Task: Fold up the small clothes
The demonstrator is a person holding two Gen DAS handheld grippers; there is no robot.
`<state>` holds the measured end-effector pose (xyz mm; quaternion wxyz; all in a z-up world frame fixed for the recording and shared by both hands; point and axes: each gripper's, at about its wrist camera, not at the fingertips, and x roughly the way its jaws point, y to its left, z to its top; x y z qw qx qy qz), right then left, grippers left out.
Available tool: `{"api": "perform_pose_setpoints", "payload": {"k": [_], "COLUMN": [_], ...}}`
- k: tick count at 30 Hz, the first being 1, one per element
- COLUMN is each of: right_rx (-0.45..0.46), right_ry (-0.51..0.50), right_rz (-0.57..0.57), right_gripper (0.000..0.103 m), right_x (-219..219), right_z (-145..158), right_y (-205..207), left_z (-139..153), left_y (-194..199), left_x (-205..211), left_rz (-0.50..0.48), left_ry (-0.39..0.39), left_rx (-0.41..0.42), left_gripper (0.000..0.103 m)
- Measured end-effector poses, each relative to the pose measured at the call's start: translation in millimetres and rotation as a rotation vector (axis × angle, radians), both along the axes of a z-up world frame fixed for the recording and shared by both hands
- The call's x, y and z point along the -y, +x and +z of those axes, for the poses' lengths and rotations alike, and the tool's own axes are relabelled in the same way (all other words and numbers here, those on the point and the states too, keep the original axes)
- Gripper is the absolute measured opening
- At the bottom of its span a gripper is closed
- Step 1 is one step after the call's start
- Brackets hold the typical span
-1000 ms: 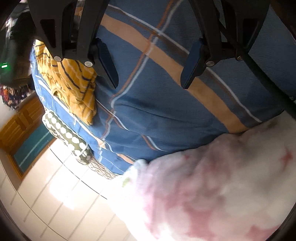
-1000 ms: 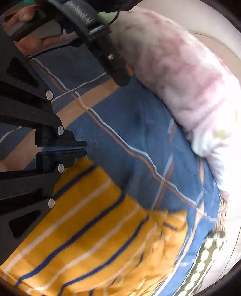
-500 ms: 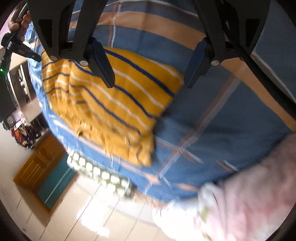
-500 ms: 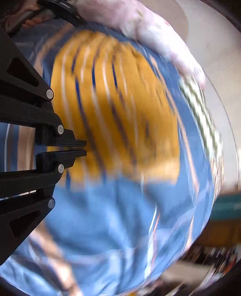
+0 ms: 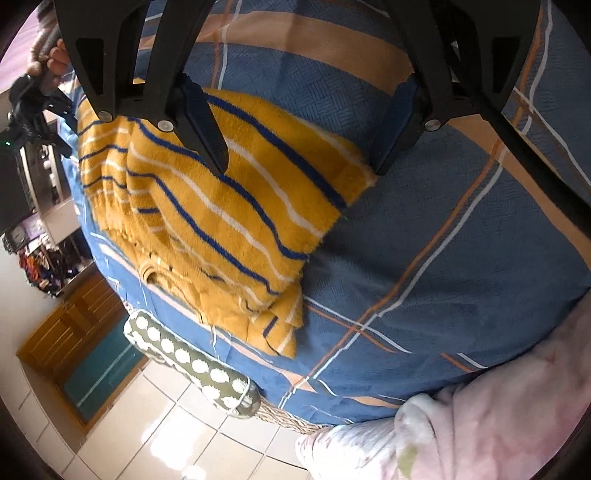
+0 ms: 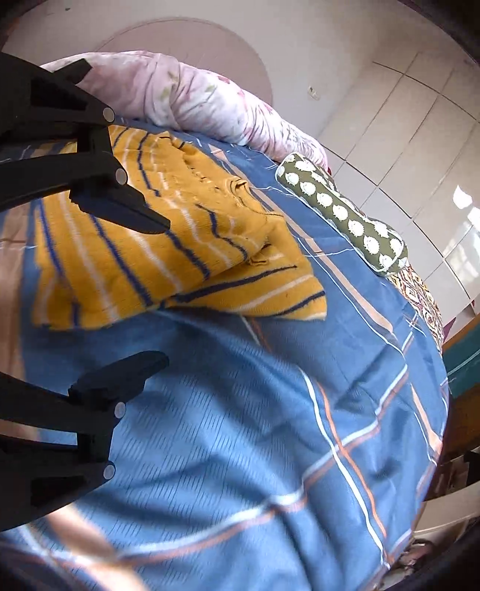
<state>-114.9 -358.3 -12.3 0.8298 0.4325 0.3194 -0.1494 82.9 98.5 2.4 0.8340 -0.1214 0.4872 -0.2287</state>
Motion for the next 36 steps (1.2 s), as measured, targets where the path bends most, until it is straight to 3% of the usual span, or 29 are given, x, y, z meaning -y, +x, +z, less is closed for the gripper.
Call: {"api": "perform_pose_setpoints", "payload": {"k": [6, 10, 14, 20, 22, 23, 24, 28, 33, 36], "right_rx": [0.066, 0.053, 0.132, 0.083, 0.045, 0.035, 0.023, -0.067, -0.011, -0.024], "right_ry": [0.027, 0.154, 0.263, 0.154, 0.116, 0.112, 0.108, -0.079, -0.220, -0.310], "right_rz": [-0.083, -0.039, 0.022, 0.082, 0.050, 0.039, 0.030, 0.034, 0.179, 0.305], "right_gripper": [0.061, 0.061, 0.061, 0.056, 0.041, 0.026, 0.021, 0.017, 0.015, 0.014], "right_x": [25.8, 42.0, 30.1, -0.7, -3.1, -3.4, -4.9, -32.9, -112.1, -177.3], "right_z": [-0.4, -24.7, -31.5, -30.1, -26.6, -24.3, -19.7, 26.6, 96.3, 110.8], "right_y": [21.6, 43.9, 41.4, 27.9, 25.7, 26.0, 28.3, 55.1, 114.9, 166.3], "left_z": [4.1, 1.9, 1.3, 5.6, 6.9, 8.1, 9.6, 16.5, 16.3, 10.5], "left_y": [2.4, 4.7, 7.8, 8.5, 8.3, 7.9, 7.0, 3.7, 10.3, 15.8], "left_x": [-1.7, 1.3, -0.8, -9.7, -13.9, -16.9, -20.7, -43.0, -93.3, -118.8], "left_rz": [0.004, 0.000, 0.008, 0.031, 0.040, 0.044, 0.049, 0.098, 0.219, 0.271], "left_ry": [-0.006, 0.010, 0.005, -0.016, -0.026, -0.030, -0.031, 0.002, 0.007, -0.031], "left_rx": [0.019, 0.019, 0.015, 0.021, 0.021, 0.023, 0.028, 0.074, 0.076, 0.045], "left_gripper": [0.077, 0.077, 0.077, 0.077, 0.077, 0.077, 0.077, 0.077, 0.077, 0.077]}}
